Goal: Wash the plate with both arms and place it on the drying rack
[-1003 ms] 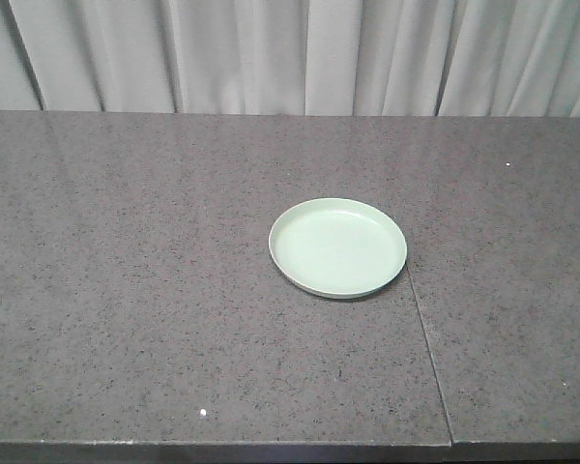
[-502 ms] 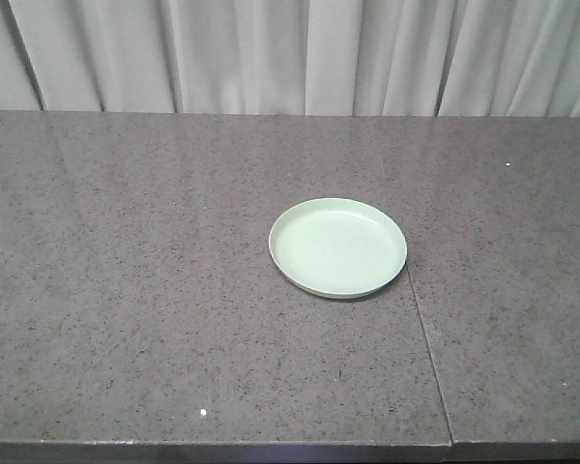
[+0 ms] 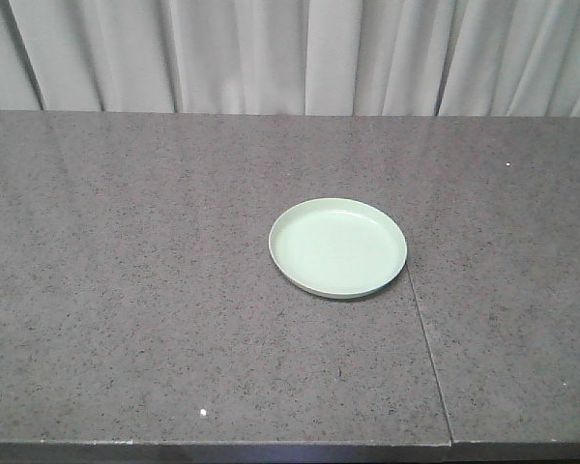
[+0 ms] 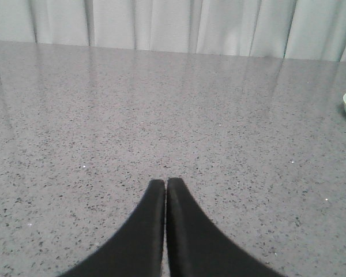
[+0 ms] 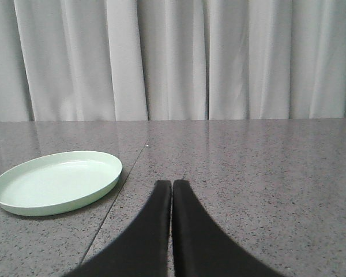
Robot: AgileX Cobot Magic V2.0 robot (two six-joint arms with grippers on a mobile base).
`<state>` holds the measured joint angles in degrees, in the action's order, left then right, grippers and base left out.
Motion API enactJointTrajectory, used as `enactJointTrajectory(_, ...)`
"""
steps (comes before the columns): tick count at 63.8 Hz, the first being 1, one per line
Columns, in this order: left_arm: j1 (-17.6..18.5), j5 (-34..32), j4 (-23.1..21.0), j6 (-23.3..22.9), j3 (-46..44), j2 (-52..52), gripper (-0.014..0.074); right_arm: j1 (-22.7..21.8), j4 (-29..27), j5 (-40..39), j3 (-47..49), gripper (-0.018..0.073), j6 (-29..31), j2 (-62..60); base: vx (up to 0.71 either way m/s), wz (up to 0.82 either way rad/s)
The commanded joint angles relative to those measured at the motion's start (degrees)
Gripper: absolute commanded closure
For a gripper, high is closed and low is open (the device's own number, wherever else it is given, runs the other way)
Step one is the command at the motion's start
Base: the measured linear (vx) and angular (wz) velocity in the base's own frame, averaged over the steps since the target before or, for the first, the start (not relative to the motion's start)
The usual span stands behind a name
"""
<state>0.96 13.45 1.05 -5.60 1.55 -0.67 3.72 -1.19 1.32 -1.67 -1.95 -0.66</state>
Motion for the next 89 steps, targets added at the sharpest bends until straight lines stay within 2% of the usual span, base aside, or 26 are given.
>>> enactJointTrajectory(1,0.02,-4.14,-0.52,-0.49,-1.48,-0.82,0.0603,0.04,0.38,-4.29,-0.14,0.0564,0.49,-0.21,0.0,0.0)
enactJointTrajectory(18,0.02,-4.14,-0.52,-0.49,-1.48,-0.82,0.0603,0.04,-0.64,-4.5,-0.04,0.0564,0.02,-0.21,0.0,0.0)
enactJointTrajectory(28,0.02,-4.14,-0.52,-0.49,-1.48,-0.82,0.0603,0.04,-9.03,-4.82,1.31,0.0563,-2.7,-0.21,0.0,0.0)
enactJointTrajectory(35,0.02,-4.14,-0.52,-0.49,-1.48,-0.82,0.0603,0.04,-12.96,-0.31,5.75,0.0564,-2.45,-0.03,0.0,0.0)
enactJointTrajectory(46,0.02,-4.14,-0.52,-0.49,-1.48,-0.82,0.0603,0.16,-13.05,11.3,14.8,0.0545,-2.26,4.84,0.0,0.0)
enactJointTrajectory(52,0.02,-4.14,-0.52,-0.49,-1.48,-0.82,0.0603,0.16,-13.05,16.41,19.85,0.0483,-2.01,9.14,0.0,0.0)
enactJointTrajectory(56,0.02,-4.14,-0.52,-0.49,-1.48,-0.82,0.0603,0.16,-13.05,18.24,22.61,0.0408,-1.24,11.85,0.0,0.0)
enactJointTrajectory(64,0.02,-4.14,-0.52,-0.49,-1.48,-0.82,0.0603,0.16,-13.12,17.35,25.89,0.016,-0.94,16.3,0.0,0.0)
enactJointTrajectory(71,0.02,-4.14,-0.52,-0.49,-1.48,-0.82,0.0603,0.16,-13.07,12.62,25.99,0.0009,-1.0,18.18,0.0,0.0)
enactJointTrajectory(78,0.02,-4.14,-0.52,-0.49,-1.48,-0.82,0.0603,0.16,-13.17,11.1,27.14,-0.0013,-0.43,19.71,0.0,0.0)
enactJointTrajectory(89,0.02,-4.14,-0.52,-0.49,-1.48,-0.82,0.0603,0.16,-13.29,16.33,35.76,0.003,9.01,26.76,0.0,0.0)
